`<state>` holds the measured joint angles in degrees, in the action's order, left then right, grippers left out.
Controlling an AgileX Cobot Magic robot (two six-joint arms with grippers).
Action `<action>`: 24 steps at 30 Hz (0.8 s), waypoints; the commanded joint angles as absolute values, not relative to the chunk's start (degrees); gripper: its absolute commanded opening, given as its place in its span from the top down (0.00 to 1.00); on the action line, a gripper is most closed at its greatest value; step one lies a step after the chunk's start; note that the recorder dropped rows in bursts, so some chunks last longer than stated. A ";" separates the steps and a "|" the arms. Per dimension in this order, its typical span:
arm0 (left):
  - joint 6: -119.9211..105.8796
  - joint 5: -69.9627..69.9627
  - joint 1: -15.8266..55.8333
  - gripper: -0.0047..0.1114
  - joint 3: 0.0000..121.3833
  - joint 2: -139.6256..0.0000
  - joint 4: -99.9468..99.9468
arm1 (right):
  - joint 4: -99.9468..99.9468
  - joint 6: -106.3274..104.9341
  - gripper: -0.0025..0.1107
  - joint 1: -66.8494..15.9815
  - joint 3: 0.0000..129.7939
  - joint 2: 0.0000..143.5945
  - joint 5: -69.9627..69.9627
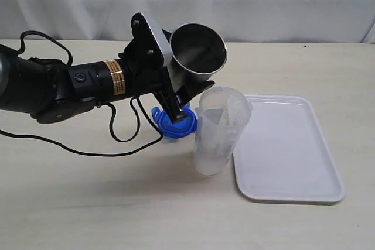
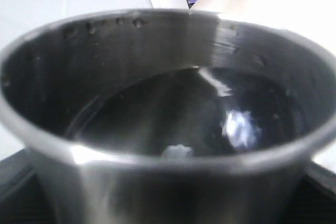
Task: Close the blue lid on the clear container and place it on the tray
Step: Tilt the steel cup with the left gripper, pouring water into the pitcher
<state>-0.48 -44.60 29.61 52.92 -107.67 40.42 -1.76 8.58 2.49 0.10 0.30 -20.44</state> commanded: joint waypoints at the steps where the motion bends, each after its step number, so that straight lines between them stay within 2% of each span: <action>1: -1.94 -48.53 30.05 0.96 54.00 -106.56 37.15 | -1.74 8.66 0.94 2.53 0.00 0.00 -20.21; 24: -10.33 -45.43 30.05 0.96 54.00 -106.56 31.63 | -1.74 8.66 0.94 2.53 0.00 0.00 -20.21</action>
